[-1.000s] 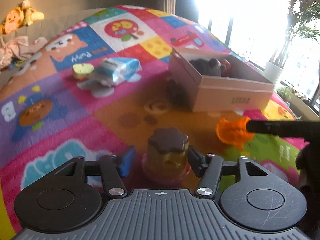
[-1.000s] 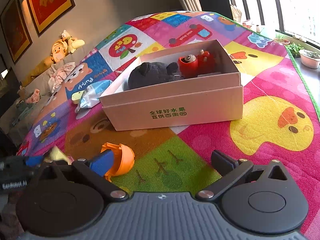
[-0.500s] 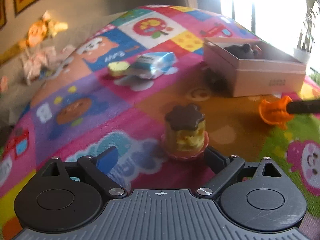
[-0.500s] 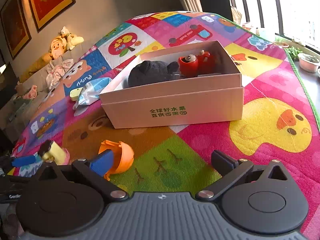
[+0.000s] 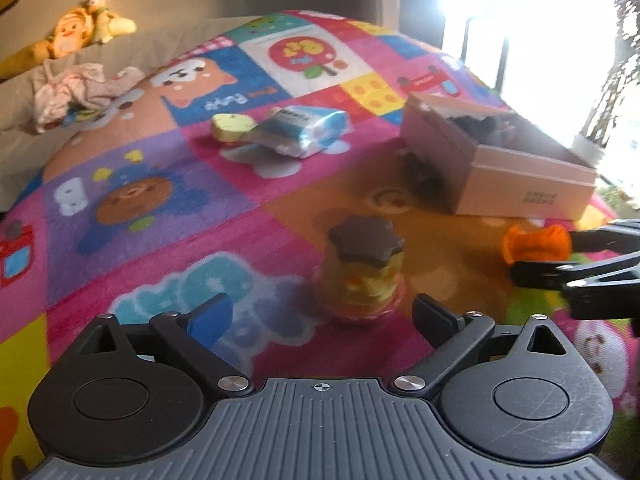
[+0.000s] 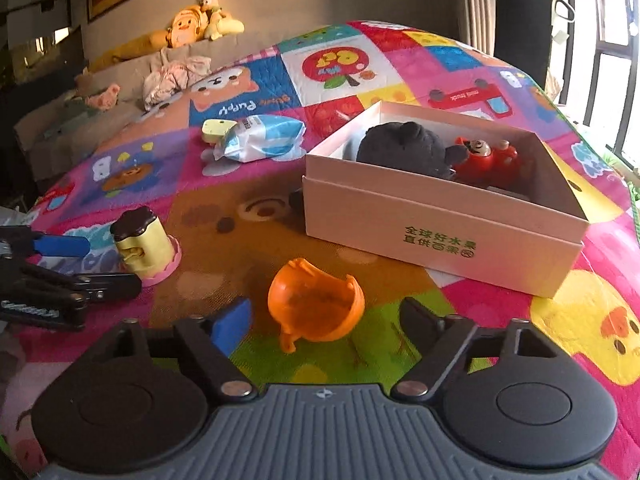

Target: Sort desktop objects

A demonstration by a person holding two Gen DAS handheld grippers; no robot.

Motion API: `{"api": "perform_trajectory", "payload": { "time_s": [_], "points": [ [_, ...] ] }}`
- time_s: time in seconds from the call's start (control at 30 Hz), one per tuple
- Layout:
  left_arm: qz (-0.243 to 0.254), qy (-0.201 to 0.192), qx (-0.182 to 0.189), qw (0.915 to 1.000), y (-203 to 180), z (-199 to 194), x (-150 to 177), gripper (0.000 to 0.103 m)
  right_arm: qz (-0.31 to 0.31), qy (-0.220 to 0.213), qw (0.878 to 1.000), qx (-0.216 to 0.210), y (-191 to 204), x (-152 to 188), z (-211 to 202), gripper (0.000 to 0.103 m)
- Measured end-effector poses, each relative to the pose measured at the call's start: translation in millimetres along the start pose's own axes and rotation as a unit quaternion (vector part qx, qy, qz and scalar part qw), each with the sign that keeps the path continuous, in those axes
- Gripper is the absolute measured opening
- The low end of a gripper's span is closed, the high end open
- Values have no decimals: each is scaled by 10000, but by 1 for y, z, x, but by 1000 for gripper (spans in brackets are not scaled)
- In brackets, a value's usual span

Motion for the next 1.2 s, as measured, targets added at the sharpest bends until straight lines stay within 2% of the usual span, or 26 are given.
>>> {"api": "perform_trajectory", "payload": {
  "time_s": [0.03,0.07,0.17,0.3,0.47,0.57,0.63,0.7,0.83,0.93,0.97,1.0,1.07,1.1,1.13,1.2],
  "points": [
    [-26,14,90,10000,-4,1,-2,99,-19,37,10000,-44,1,-1,2,64],
    [-19,9,137,9999,-8,3,-3,99,-34,86,9999,-88,2,0,4,53],
    [199,-91,96,9997,-22,12,-9,96,-72,135,9998,-134,3,0,3,51],
    [285,41,-47,9996,-25,21,-11,61,14,85,9996,-250,1,-1,-8,51],
    [467,241,120,9985,-27,-1,7,61,130,192,9983,-529,-11,5,-31,51],
    [560,314,270,9976,-30,-25,12,61,37,229,9988,-426,-27,8,-49,51],
    [557,111,347,9978,-35,-43,-2,61,-31,25,9999,-168,-42,2,-68,51],
    [562,-291,470,9969,-47,-61,-29,61,50,-413,9991,98,-62,-14,-97,51],
    [854,-1046,956,9862,-94,-77,-84,61,291,-1263,9898,586,-98,-44,-153,51],
    [1093,-1273,1246,9779,-137,-60,-113,61,211,-1555,9839,851,-110,-52,-175,51],
    [1125,-1242,1311,9771,-149,-50,-119,60,192,-1601,9829,889,-113,-51,-178,51],
    [1138,-1187,1425,9760,-164,-38,-126,53,196,-1618,9826,887,-115,-49,-179,51],
    [1123,-1085,1608,9746,-190,-18,-133,52,245,-1584,9838,807,-118,-42,-175,51],
    [1117,-1039,1655,9743,-202,-6,-136,54,271,-1547,9846,769,-118,-38,-171,51],
    [1141,-963,1659,9748,-211,5,-136,64,304,-1500,9855,737,-120,-34,-166,51],
    [1101,-784,1598,9779,-218,21,-131,74,424,-1385,9869,717,-125,-25,-154,51]
  ]
}}
Point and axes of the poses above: each gripper's, at about its wrist camera, not at the fingertips, and z roughly the way its jaws point, y to its left, x to its underside, the point moved 8 cm from there along z, roughly the way its jaws point, and after that the axes turned 14 degrees about -z, right-handed, at the moved point
